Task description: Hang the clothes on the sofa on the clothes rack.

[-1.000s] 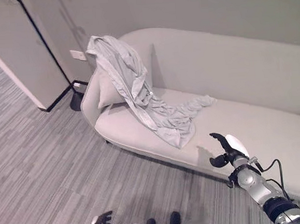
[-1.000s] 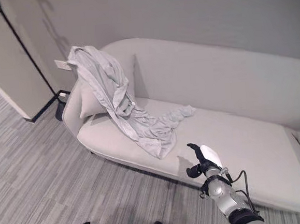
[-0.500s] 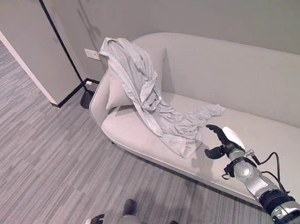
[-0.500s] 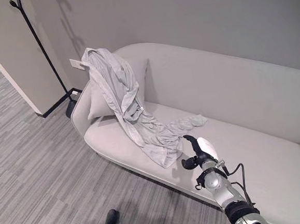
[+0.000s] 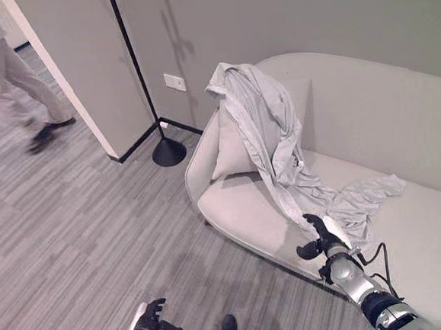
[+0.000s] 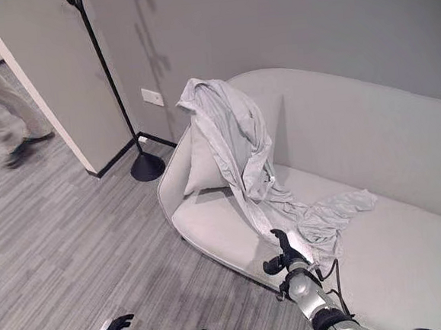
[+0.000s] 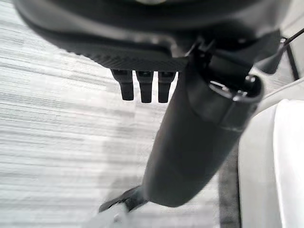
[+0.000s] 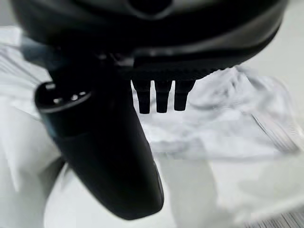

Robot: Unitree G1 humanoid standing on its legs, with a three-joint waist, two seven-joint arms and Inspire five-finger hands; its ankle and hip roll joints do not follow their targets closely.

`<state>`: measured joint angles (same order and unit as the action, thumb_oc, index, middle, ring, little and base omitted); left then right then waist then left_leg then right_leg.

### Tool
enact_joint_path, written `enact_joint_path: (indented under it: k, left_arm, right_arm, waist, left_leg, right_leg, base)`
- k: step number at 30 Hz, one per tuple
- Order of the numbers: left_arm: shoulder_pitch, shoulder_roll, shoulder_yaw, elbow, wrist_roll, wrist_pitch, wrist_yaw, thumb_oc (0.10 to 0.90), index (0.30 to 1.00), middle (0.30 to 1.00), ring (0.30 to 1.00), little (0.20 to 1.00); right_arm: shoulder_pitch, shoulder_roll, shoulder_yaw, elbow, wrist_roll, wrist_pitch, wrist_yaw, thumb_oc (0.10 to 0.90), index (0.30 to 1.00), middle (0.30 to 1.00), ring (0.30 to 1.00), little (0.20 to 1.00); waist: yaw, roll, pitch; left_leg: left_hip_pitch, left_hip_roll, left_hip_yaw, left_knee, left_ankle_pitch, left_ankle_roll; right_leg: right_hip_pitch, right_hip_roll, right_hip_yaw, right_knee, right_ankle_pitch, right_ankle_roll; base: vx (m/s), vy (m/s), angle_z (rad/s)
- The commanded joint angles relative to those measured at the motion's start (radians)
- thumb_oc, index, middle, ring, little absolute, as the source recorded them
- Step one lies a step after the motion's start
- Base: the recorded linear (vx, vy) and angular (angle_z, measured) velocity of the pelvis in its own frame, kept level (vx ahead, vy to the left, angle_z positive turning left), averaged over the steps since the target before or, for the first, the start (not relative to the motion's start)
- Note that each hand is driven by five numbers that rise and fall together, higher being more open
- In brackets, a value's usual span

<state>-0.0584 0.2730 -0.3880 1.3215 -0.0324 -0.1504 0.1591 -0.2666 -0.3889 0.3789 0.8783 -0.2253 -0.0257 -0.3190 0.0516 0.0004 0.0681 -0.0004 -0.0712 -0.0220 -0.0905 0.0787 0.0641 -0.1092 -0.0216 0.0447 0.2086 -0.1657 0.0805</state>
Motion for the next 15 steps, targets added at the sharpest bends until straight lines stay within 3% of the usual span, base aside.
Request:
enact_joint_path:
  k: [1, 9, 10, 11, 13, 14, 15]
  left_arm:
    - [-0.024, -0.048, -0.019, -0.004, 0.026, -0.025, -0.004, 0.8, 0.9, 0.9, 0.9, 0.9]
    - [0.02, -0.123, -0.076, -0.012, 0.074, -0.021, -0.008, 0.8, 0.9, 0.9, 0.9, 0.9]
    - [0.015, -0.122, -0.074, -0.023, 0.062, -0.02, -0.007, 0.8, 0.9, 0.9, 0.9, 0.9]
    - [0.016, -0.122, -0.074, -0.023, 0.061, -0.02, -0.007, 0.8, 0.9, 0.9, 0.9, 0.9]
    - [0.005, -0.121, -0.068, -0.036, 0.036, -0.021, 0.006, 0.8, 0.9, 0.9, 0.9, 0.9]
    - [0.004, -0.122, -0.068, -0.052, 0.003, -0.021, 0.018, 0.8, 0.9, 0.9, 0.9, 0.9]
    - [0.008, -0.122, -0.07, -0.062, -0.007, -0.023, 0.021, 0.8, 0.9, 0.9, 0.9, 0.9]
  right_arm:
    - [-0.131, -0.148, -0.053, -0.006, -0.026, -0.012, -0.125, 0.8, 0.9, 0.9, 0.9, 0.9]
    - [-0.077, -0.153, -0.085, -0.041, -0.077, -0.001, -0.169, 0.8, 0.9, 0.9, 0.9, 0.9]
    - [-0.067, -0.149, -0.08, -0.05, -0.051, -0.018, -0.157, 0.8, 0.9, 0.9, 0.9, 0.9]
    - [-0.067, -0.15, -0.079, -0.05, -0.051, -0.018, -0.157, 0.8, 0.9, 0.9, 0.9, 0.9]
    - [-0.067, -0.151, -0.069, -0.042, -0.04, -0.02, -0.148, 0.8, 0.9, 0.9, 0.9, 0.9]
    - [-0.089, -0.151, -0.055, -0.014, -0.018, -0.021, -0.147, 0.8, 0.9, 0.9, 0.9, 0.9]
    - [-0.096, -0.152, -0.051, 0.001, -0.004, -0.022, -0.148, 0.8, 0.9, 0.9, 0.9, 0.9]
  waist:
    - [0.006, -0.005, 0.063]
    - [-0.001, -0.019, 0.05]
    - [0.0, -0.031, 0.068]
    - [-0.001, -0.027, 0.068]
    - [0.004, -0.028, 0.097]
    - [0.013, -0.017, 0.107]
    - [0.018, -0.014, 0.108]
  left_leg:
    - [0.019, 0.019, -0.045, 0.003, -0.101, -0.018]
    - [0.054, 0.03, -0.072, 0.029, -0.126, -0.042]
    - [-0.011, 0.024, -0.065, 0.228, -0.181, -0.067]
    - [-0.015, 0.027, -0.066, 0.245, -0.196, -0.067]
    - [-0.118, 0.021, -0.086, 0.456, -0.172, -0.09]
    - [-0.185, 0.001, -0.112, 0.55, -0.151, -0.08]
    - [-0.192, -0.01, -0.119, 0.525, -0.164, -0.075]
  right_leg:
    - [0.107, 0.017, -0.056, -0.236, 0.134, -0.039]
    - [0.183, 0.043, -0.064, -0.296, 0.123, -0.063]
    - [0.215, 0.046, -0.072, -0.296, 0.108, -0.08]
    - [0.219, 0.05, -0.073, -0.296, 0.106, -0.08]
    - [0.243, 0.058, -0.084, -0.296, 0.107, -0.101]
    - [0.257, 0.067, -0.09, -0.296, 0.1, -0.107]
    - [0.262, 0.066, -0.089, -0.296, 0.095, -0.102]
  base:
    - [0.12, -0.163, -0.16]
    - [0.1, -0.17, 0.29]
    - [0.08, -0.264, 0.09]
    - [0.0, -0.259, 0.17]
    - [-0.03, -0.134, 0.26]
    - [0.05, -0.102, 0.14]
    - [0.09, -0.06, -0.01]
